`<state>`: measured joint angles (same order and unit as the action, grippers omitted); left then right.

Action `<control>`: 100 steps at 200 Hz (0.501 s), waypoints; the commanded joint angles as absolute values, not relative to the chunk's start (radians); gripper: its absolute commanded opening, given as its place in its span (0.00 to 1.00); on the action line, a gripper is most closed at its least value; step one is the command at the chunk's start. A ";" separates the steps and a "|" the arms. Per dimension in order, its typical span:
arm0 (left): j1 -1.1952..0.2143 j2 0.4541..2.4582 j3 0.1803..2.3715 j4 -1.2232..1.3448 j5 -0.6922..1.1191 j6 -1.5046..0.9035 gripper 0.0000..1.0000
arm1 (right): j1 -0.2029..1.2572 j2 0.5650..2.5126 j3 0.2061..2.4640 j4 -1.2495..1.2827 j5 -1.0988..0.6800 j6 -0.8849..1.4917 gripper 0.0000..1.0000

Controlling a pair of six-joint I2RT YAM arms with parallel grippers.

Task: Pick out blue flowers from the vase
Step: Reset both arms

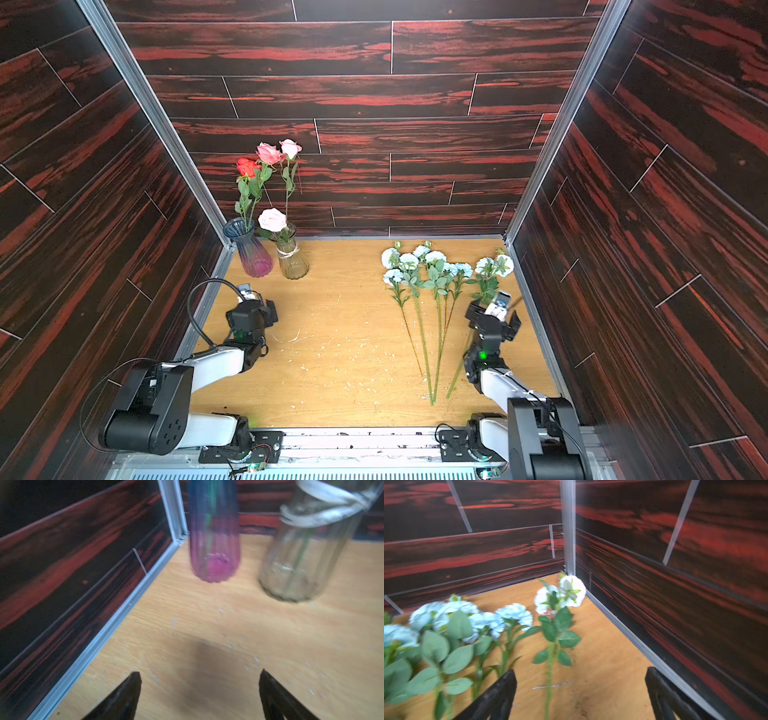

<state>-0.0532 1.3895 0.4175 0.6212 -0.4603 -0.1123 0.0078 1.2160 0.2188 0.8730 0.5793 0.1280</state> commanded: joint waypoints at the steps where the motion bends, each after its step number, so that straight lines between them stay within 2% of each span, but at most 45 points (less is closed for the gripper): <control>1: -0.017 1.382 0.371 0.795 -0.430 -0.117 0.93 | -0.005 1.329 0.232 1.024 0.427 0.173 0.99; 29: 0.014 1.442 0.361 0.858 -0.382 -0.149 0.94 | 0.000 1.364 0.262 1.020 0.413 0.123 0.99; 35: 0.017 1.469 0.365 0.873 -0.378 -0.149 0.95 | 0.000 1.378 0.250 1.068 0.446 0.117 0.99; 39: 0.022 1.486 0.366 0.884 -0.368 -0.153 1.00 | 0.000 1.394 0.238 1.109 0.465 0.123 0.99; 52: 0.042 1.544 0.384 0.913 -0.295 -0.154 1.00 | -0.003 1.489 0.198 1.323 0.494 0.102 0.99; 63: 0.043 1.553 0.387 0.915 -0.254 -0.135 1.00 | 0.022 1.465 0.236 1.197 0.459 0.077 0.99; 74: 0.043 1.541 0.403 0.860 -0.239 -0.126 1.00 | 0.041 1.516 0.238 1.279 0.462 0.031 0.99; 100: 0.042 1.535 0.427 0.806 -0.166 -0.087 1.00 | 0.072 1.523 0.256 1.249 0.481 0.004 0.99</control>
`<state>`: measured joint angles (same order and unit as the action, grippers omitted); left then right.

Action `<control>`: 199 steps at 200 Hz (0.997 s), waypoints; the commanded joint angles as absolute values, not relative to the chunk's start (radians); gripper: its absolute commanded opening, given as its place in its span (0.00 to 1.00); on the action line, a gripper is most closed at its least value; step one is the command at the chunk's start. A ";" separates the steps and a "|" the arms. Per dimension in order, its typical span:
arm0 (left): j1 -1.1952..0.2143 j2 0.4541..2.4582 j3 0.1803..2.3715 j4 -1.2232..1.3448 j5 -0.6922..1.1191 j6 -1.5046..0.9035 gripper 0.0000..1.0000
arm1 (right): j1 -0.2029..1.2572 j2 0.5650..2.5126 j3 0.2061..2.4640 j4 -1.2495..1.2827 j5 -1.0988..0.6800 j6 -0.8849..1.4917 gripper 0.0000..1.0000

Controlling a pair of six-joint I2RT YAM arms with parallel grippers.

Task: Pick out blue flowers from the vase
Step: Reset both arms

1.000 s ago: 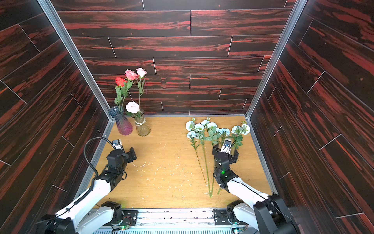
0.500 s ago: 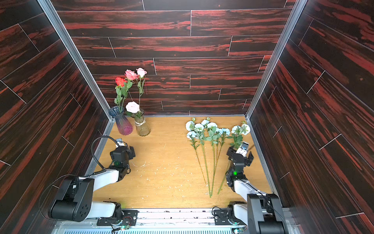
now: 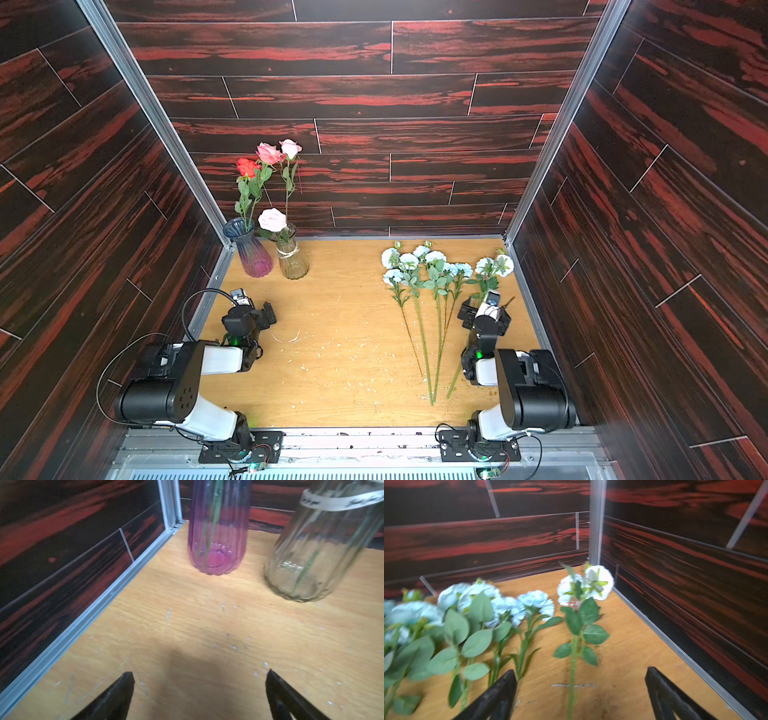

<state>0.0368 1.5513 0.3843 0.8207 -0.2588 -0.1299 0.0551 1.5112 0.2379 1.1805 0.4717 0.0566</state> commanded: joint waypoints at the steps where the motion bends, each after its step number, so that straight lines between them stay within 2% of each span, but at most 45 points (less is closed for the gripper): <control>1: 0.041 1.534 0.426 0.805 -0.164 -0.087 1.00 | 0.072 1.522 0.256 1.249 0.480 0.004 0.99; 54: 0.040 1.525 0.381 0.877 -0.095 -0.059 1.00 | 0.068 1.523 0.252 1.258 0.479 0.009 0.99; 79: 0.042 1.524 0.384 0.869 -0.098 -0.064 1.00 | 0.023 1.531 0.237 1.255 0.357 0.041 0.99; 89: 0.043 1.527 0.401 0.840 -0.086 -0.061 1.00 | 0.034 1.606 0.243 1.359 0.366 0.003 0.99; 97: 0.043 1.529 0.407 0.836 -0.104 -0.068 1.00 | 0.030 1.566 0.244 1.275 0.359 0.031 0.99; 120: 0.043 1.529 0.416 0.819 -0.118 -0.074 1.00 | 0.014 1.567 0.267 1.235 0.355 0.045 0.99; 199: 0.043 1.537 0.428 0.804 -0.118 -0.075 1.00 | 0.000 1.575 0.282 1.217 0.318 0.055 0.99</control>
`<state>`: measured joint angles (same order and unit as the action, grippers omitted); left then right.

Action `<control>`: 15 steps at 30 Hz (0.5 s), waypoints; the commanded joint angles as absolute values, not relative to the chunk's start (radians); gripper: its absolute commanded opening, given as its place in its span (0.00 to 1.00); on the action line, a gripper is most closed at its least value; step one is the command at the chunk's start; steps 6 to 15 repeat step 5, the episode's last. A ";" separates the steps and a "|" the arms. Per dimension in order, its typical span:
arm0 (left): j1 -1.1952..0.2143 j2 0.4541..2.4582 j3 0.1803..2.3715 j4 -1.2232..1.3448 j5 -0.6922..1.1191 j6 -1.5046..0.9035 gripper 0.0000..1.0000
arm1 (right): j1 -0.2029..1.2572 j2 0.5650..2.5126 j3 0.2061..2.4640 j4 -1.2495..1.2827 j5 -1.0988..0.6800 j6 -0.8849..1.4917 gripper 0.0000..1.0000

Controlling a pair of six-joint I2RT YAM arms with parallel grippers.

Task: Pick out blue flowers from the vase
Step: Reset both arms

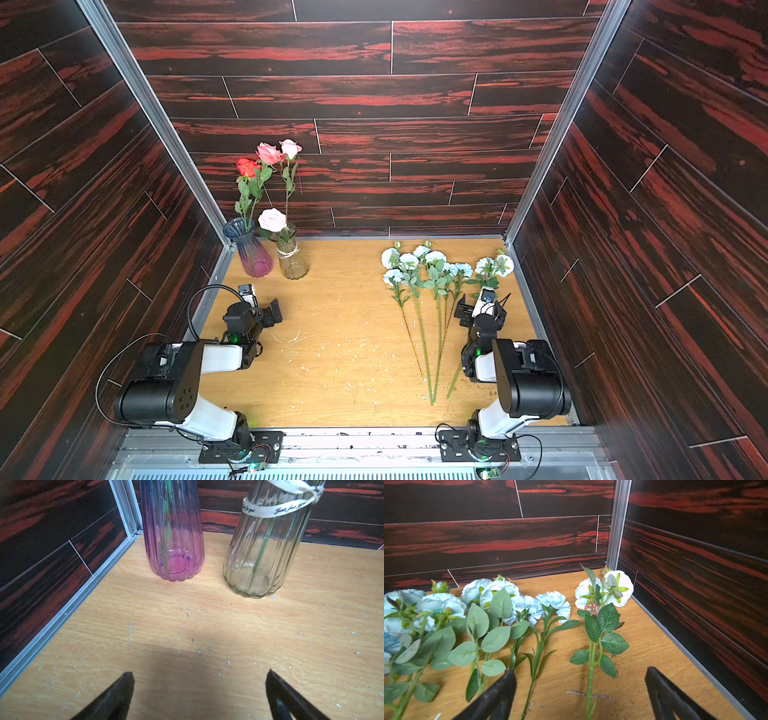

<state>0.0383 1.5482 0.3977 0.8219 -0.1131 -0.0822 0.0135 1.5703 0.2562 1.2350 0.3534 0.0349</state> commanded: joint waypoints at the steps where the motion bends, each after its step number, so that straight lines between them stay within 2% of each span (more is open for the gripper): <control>1: 0.043 1.537 0.427 0.805 -0.118 -0.075 1.00 | -0.001 1.575 0.283 1.215 0.316 0.054 0.99; 15: 0.043 1.534 0.423 0.808 -0.120 -0.075 1.00 | 0.000 1.571 0.268 1.240 0.308 0.045 0.99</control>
